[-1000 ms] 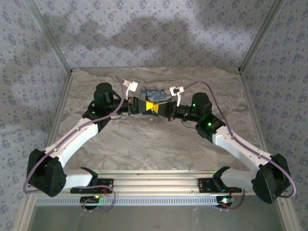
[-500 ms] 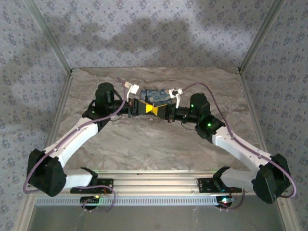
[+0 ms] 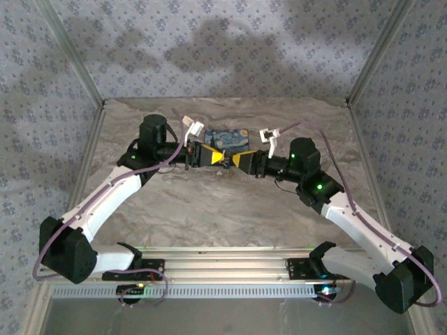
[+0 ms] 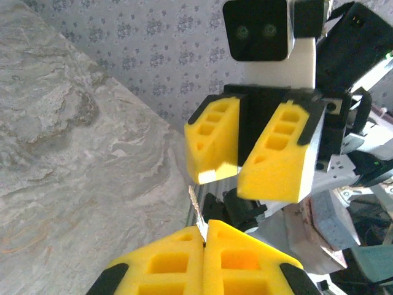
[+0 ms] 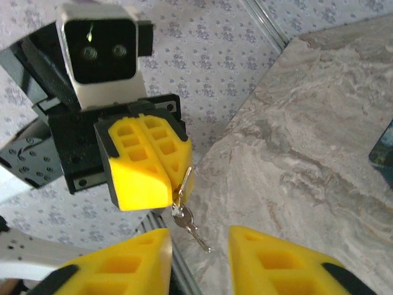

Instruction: Unlock a padlock with a key

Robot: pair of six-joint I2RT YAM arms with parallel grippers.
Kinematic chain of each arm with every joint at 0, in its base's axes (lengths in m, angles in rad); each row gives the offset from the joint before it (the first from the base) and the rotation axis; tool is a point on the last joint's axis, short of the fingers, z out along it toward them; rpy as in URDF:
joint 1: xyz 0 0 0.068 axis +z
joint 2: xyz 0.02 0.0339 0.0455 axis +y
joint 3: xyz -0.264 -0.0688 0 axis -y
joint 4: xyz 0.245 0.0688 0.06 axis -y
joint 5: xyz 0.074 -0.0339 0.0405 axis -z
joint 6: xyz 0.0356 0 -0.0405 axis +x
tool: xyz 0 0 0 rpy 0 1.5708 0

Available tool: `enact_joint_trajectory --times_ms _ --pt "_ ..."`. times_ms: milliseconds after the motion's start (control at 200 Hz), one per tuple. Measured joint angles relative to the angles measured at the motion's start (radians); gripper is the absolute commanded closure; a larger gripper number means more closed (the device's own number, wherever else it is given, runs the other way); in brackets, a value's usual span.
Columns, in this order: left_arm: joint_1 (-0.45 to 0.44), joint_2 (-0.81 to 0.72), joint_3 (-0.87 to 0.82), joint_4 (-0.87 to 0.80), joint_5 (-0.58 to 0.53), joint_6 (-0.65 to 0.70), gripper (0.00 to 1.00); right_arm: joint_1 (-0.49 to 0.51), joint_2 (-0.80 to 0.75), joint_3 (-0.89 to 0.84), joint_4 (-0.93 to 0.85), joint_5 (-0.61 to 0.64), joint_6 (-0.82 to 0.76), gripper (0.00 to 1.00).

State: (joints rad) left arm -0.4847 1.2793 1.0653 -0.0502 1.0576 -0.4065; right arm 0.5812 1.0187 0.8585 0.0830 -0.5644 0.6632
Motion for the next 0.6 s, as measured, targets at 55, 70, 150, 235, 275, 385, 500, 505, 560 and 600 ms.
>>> enact_joint_trajectory --times_ms 55,70,150,235,275,385,500,505,560,600 --pt "-0.003 0.000 0.014 -0.053 -0.004 0.042 1.00 -0.002 0.002 0.008 -0.006 0.000 0.003 0.53" --pt "-0.004 0.000 0.020 -0.068 -0.006 0.056 1.00 -0.003 0.004 0.010 -0.007 0.000 0.011 0.53" --pt "-0.015 0.000 0.048 -0.144 -0.023 0.122 1.00 -0.004 0.018 0.031 -0.015 -0.003 0.025 0.51" --pt "-0.027 0.000 0.064 -0.190 -0.035 0.173 1.00 -0.001 0.047 0.063 -0.029 -0.008 0.034 0.51" --pt "-0.032 0.000 0.065 -0.203 -0.038 0.190 1.00 0.003 0.064 0.078 -0.036 -0.012 0.038 0.51" --pt "-0.047 0.002 0.066 -0.236 -0.057 0.226 1.00 0.021 0.109 0.103 -0.050 -0.026 0.049 0.52" --pt "-0.058 0.007 0.066 -0.254 -0.068 0.249 1.00 0.040 0.151 0.110 -0.061 -0.041 0.056 0.54" --pt "-0.058 0.008 0.066 -0.255 -0.069 0.250 1.00 0.040 0.152 0.110 -0.061 -0.042 0.056 0.54" --pt "-0.060 0.008 0.066 -0.263 -0.076 0.256 1.00 0.046 0.166 0.114 -0.066 -0.049 0.057 0.56" --pt "-0.060 0.008 0.066 -0.270 -0.079 0.260 1.00 0.048 0.172 0.115 -0.066 -0.053 0.059 0.59"
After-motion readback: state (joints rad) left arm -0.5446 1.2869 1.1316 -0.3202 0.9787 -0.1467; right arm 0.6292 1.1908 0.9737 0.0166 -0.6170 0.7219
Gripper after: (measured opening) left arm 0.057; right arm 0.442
